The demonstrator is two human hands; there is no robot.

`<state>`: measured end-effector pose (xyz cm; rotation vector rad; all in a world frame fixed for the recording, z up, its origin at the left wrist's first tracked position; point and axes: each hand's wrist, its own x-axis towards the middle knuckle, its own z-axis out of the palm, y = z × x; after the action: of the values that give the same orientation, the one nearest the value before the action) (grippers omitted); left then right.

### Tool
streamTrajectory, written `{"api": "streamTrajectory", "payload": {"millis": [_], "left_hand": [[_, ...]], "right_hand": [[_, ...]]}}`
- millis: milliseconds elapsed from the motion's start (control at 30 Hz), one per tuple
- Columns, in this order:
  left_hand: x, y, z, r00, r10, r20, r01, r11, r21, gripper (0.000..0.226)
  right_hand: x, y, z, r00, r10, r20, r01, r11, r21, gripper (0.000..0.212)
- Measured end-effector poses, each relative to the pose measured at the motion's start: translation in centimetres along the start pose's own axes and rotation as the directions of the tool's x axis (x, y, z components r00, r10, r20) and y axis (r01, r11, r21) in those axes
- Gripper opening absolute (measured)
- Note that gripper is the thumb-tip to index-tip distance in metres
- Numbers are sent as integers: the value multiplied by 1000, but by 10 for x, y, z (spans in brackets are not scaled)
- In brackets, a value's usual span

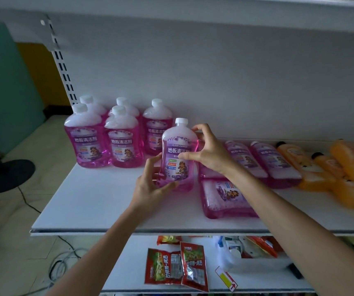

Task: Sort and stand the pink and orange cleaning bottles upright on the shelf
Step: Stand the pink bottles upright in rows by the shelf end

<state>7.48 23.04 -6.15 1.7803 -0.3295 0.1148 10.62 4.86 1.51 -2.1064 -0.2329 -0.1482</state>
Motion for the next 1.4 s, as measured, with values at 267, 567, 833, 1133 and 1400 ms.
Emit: {"api": "streamTrajectory", "payload": {"millis": [267,567,833,1133,1400], "left_hand": [[2,-3,-4,999,-19,34,19,1000,-5,65],[7,-8,-6,988,31,-152,-16,995,98,77],[4,-10,-12,963,-86,-255,99,994,37,48],[6,-6,-10,977,-108,-185,150,962,228,27],[7,-4,-8,984,-89,-156,137,935,326,22]], "right_hand": [[-2,6,14,994,-89,-70,89,996,-10,76],[3,-3,31,955,-260,-143,237,959,-156,72],[20,3,52,930,-308,-198,272,943,-189,71],[44,4,67,910,-354,-218,275,906,-323,75],[42,5,63,924,-339,-179,254,892,-375,79]]}}
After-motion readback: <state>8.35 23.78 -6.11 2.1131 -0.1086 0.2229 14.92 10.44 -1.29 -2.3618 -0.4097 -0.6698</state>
